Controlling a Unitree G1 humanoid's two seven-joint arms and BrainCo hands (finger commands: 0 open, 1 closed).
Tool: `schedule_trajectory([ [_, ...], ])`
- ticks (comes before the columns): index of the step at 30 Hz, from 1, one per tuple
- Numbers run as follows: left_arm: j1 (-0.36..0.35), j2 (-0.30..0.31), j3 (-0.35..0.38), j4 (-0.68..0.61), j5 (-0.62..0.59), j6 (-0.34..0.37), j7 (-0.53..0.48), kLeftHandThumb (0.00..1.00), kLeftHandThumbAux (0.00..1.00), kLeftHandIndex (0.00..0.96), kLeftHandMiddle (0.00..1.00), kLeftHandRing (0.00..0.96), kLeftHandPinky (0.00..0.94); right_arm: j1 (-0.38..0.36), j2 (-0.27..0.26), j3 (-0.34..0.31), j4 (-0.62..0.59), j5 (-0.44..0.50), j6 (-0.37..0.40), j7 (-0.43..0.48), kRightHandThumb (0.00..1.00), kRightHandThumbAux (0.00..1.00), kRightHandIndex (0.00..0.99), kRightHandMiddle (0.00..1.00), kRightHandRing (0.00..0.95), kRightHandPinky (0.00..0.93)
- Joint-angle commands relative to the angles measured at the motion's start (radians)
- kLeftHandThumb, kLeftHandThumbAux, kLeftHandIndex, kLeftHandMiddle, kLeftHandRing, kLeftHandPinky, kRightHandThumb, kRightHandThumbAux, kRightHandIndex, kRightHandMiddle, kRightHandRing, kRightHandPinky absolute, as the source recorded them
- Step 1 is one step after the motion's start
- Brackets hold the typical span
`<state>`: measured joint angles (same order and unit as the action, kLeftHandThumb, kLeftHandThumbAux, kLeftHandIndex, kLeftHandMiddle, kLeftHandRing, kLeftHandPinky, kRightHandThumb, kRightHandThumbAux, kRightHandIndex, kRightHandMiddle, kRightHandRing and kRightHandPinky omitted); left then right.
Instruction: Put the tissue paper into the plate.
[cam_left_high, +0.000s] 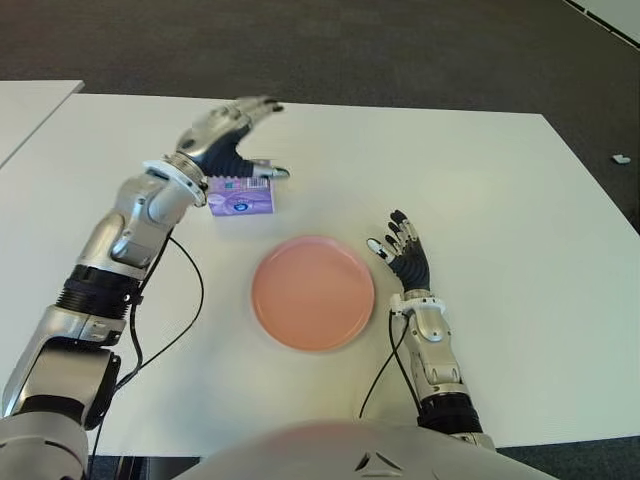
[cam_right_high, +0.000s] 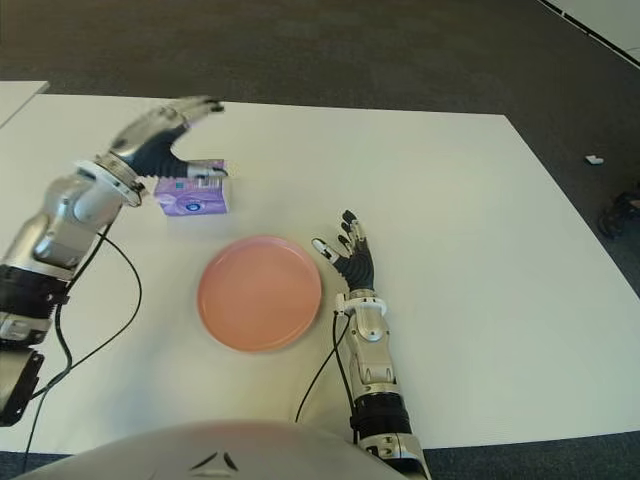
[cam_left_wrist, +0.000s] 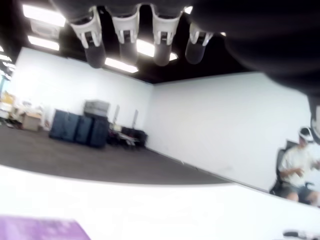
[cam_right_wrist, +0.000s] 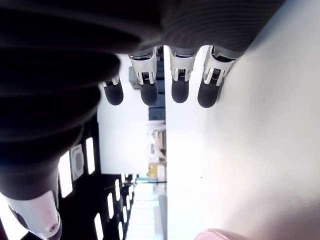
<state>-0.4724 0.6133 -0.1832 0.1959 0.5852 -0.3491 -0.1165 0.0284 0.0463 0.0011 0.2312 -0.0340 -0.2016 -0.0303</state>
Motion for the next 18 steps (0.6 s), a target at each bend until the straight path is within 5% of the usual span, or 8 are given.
schedule_trajectory([
  [1, -0.033, 0.034, -0.046, 0.082, 0.020, -0.073, -0.038, 0.166, 0.374, 0.000, 0.000, 0.000, 0.025, 0.030, 0.005, 0.000, 0.061, 0.004, 0.045, -0.005, 0.052, 0.697, 0.000, 0.000, 0.000, 0.015],
  [18, -0.268, -0.002, -0.260, 0.467, 0.243, -0.159, 0.029, 0.082, 0.398, 0.000, 0.000, 0.000, 0.000, 0.010, 0.001, -0.005, 0.094, 0.001, 0.030, -0.015, 0.041, 0.688, 0.000, 0.000, 0.000, 0.017],
])
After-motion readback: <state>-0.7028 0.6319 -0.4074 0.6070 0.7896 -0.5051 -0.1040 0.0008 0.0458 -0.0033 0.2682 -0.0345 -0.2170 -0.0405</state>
